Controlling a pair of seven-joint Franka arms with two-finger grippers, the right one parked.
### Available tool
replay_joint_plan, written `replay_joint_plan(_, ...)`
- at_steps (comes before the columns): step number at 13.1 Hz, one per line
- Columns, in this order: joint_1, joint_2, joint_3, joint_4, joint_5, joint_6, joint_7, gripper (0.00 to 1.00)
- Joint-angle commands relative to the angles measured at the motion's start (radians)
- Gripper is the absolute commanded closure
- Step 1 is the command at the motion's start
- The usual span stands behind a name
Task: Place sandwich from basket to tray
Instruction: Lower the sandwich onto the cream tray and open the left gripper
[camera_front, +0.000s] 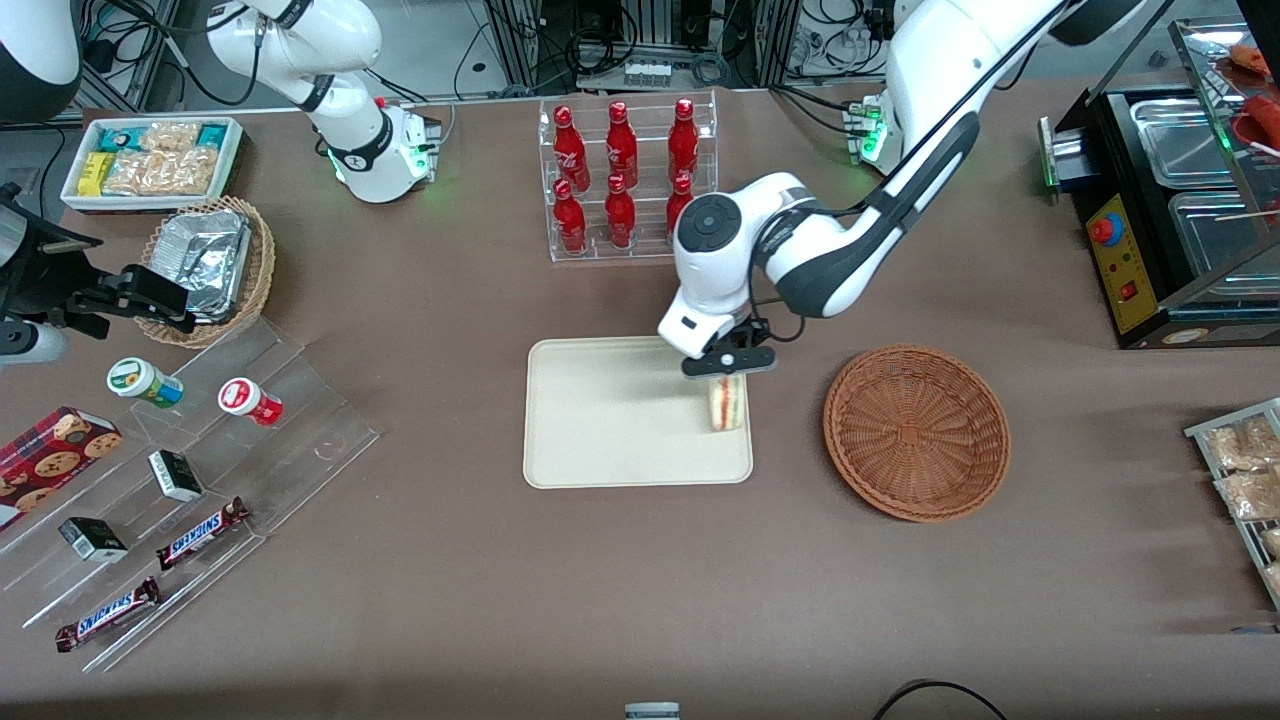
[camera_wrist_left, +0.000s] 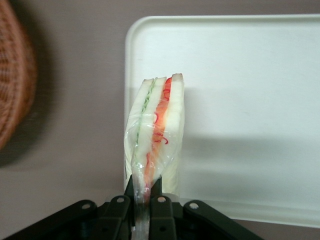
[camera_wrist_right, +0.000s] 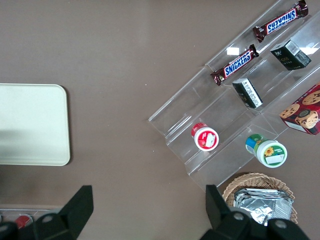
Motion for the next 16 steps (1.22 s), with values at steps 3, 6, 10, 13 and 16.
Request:
replay_joint_plan(3, -0.013, 0.118, -0.053, 0.094, 0.092, -0.012, 0.028, 1.0)
replay_joint_plan(6, -0.014, 0.183, -0.072, 0.11, 0.184, -0.012, 0.01, 1.0)
replay_joint_plan(10, -0.015, 0.21, -0.072, 0.132, 0.22, -0.012, -0.001, 1.0)
replay_joint_plan(13, -0.013, 0.212, -0.081, 0.137, 0.218, -0.012, -0.002, 0.12)
replay_joint_plan(16, -0.002, 0.201, -0.098, 0.146, 0.214, -0.015, -0.056, 0.0)
